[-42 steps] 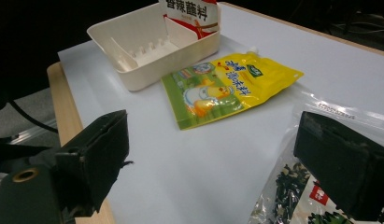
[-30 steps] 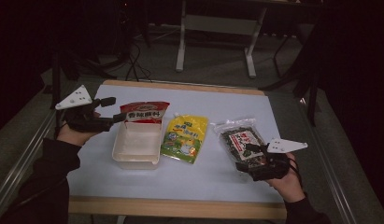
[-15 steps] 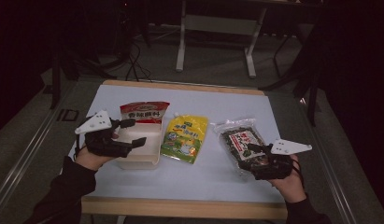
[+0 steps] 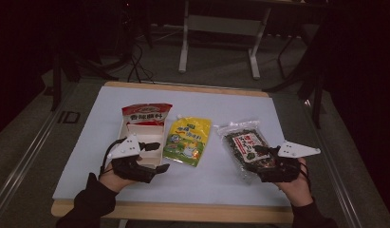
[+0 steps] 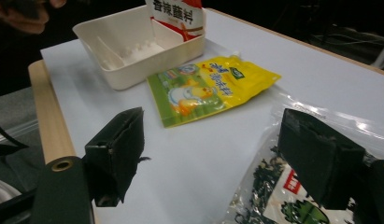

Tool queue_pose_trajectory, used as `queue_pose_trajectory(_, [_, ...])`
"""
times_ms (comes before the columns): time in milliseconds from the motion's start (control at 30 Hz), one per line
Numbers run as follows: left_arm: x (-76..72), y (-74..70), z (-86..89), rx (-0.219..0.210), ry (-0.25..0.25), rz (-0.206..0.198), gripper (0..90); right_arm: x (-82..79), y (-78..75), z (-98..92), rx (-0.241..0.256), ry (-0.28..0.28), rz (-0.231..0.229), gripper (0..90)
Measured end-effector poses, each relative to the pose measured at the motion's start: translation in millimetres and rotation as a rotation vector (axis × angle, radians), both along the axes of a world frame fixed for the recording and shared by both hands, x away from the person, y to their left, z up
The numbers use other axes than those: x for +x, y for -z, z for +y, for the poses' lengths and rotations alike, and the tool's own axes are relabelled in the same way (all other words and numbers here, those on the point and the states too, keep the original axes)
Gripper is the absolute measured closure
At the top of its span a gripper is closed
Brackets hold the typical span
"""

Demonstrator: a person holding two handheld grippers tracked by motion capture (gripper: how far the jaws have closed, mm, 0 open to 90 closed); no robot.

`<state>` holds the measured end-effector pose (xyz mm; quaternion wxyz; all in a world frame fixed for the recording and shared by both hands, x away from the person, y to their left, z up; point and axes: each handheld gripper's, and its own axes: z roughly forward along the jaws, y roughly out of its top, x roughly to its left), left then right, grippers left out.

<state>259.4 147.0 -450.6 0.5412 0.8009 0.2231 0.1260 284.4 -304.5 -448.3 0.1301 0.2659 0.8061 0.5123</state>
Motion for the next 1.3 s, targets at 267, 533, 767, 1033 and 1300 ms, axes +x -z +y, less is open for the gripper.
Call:
queue_pose_trajectory(267, [-5.2, 24.3, -24.5, 0.023, 0.007, 0.043, 24.2, 1.9, -0.3, -7.3, -0.007, 0.021, -0.002, 30.4])
queue_pose_trajectory(533, [-11.7, 41.6, -37.9, 0.038, -0.001, 0.063, 24.2, 17.7, 1.9, -25.0, -0.011, 0.096, 0.011, 54.5])
queue_pose_trajectory(767, [-14.1, 46.8, -39.8, 0.060, -0.002, 0.048, 24.2, 47.1, 17.4, -45.7, -0.088, 0.182, 0.030, 79.0])
queue_pose_trajectory(1033, [-15.0, 47.9, -39.4, 0.043, -0.020, 0.046, 24.2, 85.9, 38.2, -72.3, -0.157, 0.305, 0.104, 90.0])
queue_pose_trajectory(1300, [-14.5, 49.6, -40.2, 0.046, -0.022, 0.048, 24.2, 118.3, 60.1, -87.7, -0.170, 0.375, 0.179, 90.0])
